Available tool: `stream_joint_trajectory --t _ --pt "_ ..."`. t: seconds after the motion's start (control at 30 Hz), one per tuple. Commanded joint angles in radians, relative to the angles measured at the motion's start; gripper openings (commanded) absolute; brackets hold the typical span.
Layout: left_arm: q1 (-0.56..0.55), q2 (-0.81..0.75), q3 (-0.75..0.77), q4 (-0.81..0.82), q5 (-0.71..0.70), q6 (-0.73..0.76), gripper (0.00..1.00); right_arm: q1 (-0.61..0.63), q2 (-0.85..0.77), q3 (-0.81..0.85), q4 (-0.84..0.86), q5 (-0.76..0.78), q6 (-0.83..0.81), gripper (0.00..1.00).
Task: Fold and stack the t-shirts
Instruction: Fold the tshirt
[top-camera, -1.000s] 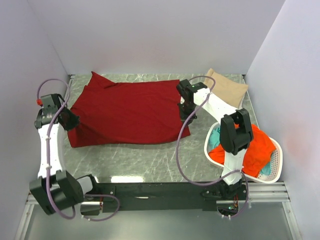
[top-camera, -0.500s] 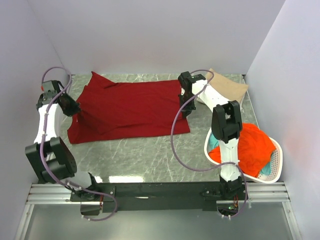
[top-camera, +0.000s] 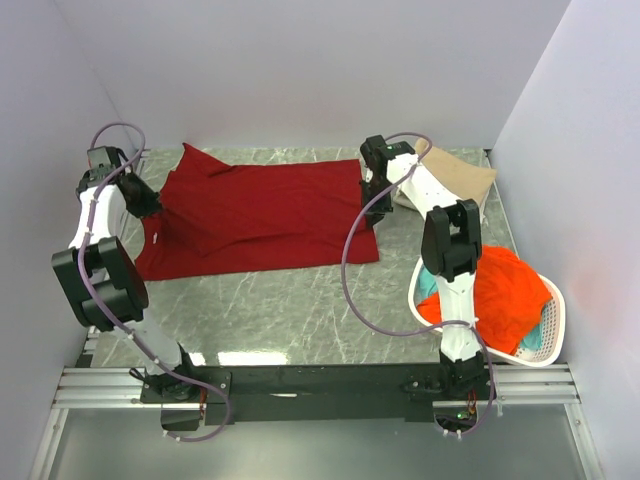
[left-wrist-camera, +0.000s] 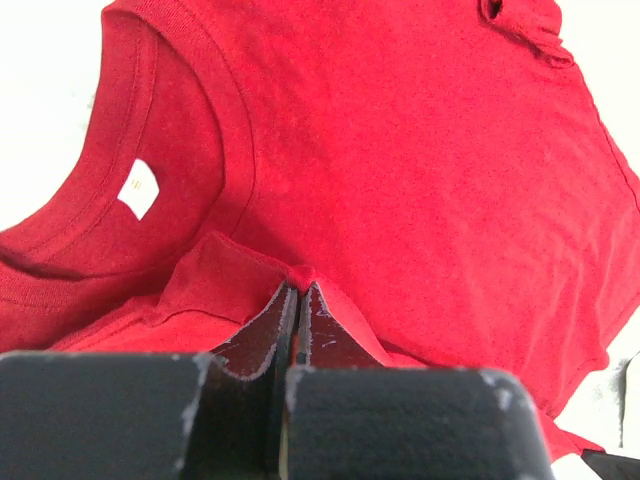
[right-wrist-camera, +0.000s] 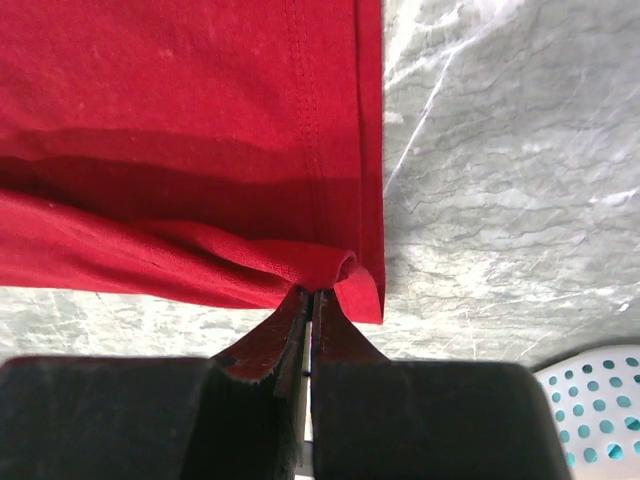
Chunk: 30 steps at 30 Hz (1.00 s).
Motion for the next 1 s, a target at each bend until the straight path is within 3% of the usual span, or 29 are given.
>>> stream_joint_trajectory --t 0.0,0.2,0.23,0.3,0.33,0.37,0.4,0.53,0.77,0.97 --pt "0.002 0.024 0.067 0.028 0.015 0.028 0.0 -0.015 0.023 0.048 -0.009 -0.008 0.006 0.0" --pt "0.004 0.085 0.089 0.04 0.031 0.038 0.0 -0.021 0.076 0.12 -0.015 -0.028 -0.003 0.0" --pt "0.002 0.093 0.094 0.042 0.032 0.036 0.06 -0.021 0.087 0.129 -0.012 -0.031 -0.005 0.01" --pt "0.002 0.11 0.11 0.041 0.032 0.035 0.24 -0.022 0.092 0.157 -0.011 -0.042 -0.007 0.19" --pt "0.004 0.111 0.117 0.039 0.031 0.033 0.47 -0.025 0.087 0.163 -0.005 -0.044 -0.007 0.27" --pt "0.004 0.11 0.124 0.036 0.026 0.028 0.57 -0.028 0.083 0.172 -0.001 -0.047 -0.007 0.43" --pt "0.004 0.105 0.132 0.033 0.023 0.028 0.72 -0.03 0.066 0.171 0.002 -0.047 -0.01 0.49" --pt "0.002 0.046 0.098 -0.004 -0.034 0.028 0.88 -0.038 -0.017 0.102 0.029 -0.019 -0.013 0.64" --pt "0.016 -0.157 -0.178 0.002 -0.077 -0.002 0.89 -0.039 -0.203 -0.258 0.158 -0.064 -0.008 0.63" --pt "0.027 -0.243 -0.363 0.005 -0.1 0.004 0.89 -0.038 -0.256 -0.4 0.241 -0.094 0.009 0.6"
